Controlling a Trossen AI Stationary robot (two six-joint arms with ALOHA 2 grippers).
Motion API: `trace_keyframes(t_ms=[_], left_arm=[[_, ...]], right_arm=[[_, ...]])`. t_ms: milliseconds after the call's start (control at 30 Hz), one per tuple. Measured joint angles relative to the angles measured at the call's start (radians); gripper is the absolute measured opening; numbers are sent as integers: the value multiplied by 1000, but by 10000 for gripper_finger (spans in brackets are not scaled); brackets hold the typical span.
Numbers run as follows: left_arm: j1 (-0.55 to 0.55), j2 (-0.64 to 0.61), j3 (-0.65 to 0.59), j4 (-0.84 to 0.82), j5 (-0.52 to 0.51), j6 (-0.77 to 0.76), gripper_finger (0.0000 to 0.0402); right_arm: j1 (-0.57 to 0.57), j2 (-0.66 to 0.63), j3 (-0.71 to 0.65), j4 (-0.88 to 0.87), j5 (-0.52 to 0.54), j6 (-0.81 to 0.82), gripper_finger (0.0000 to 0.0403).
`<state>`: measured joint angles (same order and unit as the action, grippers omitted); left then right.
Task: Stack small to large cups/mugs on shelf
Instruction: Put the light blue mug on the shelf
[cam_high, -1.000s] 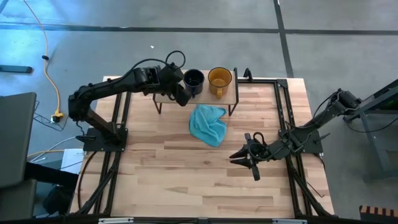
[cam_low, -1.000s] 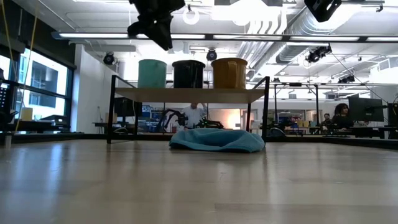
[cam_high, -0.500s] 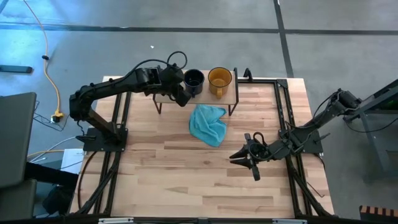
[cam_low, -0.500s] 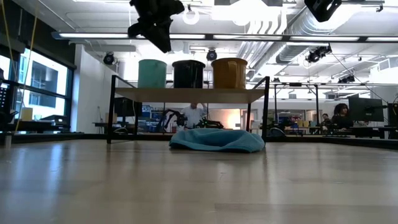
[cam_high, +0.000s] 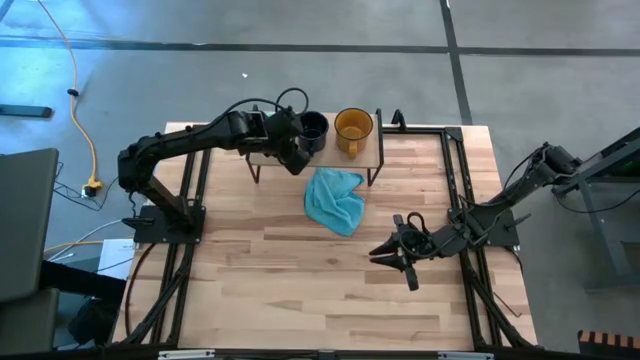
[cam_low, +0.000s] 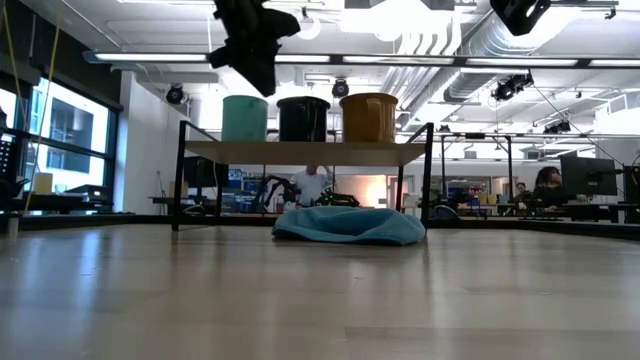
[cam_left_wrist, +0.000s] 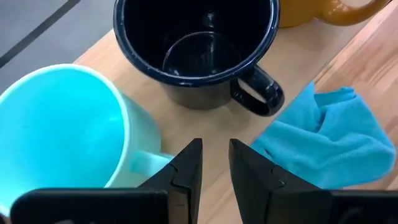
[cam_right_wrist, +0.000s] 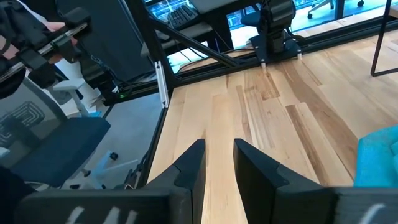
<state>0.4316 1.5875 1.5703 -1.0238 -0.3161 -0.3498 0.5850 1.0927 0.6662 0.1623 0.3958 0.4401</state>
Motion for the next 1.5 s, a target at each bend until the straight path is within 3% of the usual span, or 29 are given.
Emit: trace_keyframes(t_ms=[1500], left_arm=[[0,-38,-1,-239,17,-64,69]], right_arm=[[0,0,0,0,1,-12,73]])
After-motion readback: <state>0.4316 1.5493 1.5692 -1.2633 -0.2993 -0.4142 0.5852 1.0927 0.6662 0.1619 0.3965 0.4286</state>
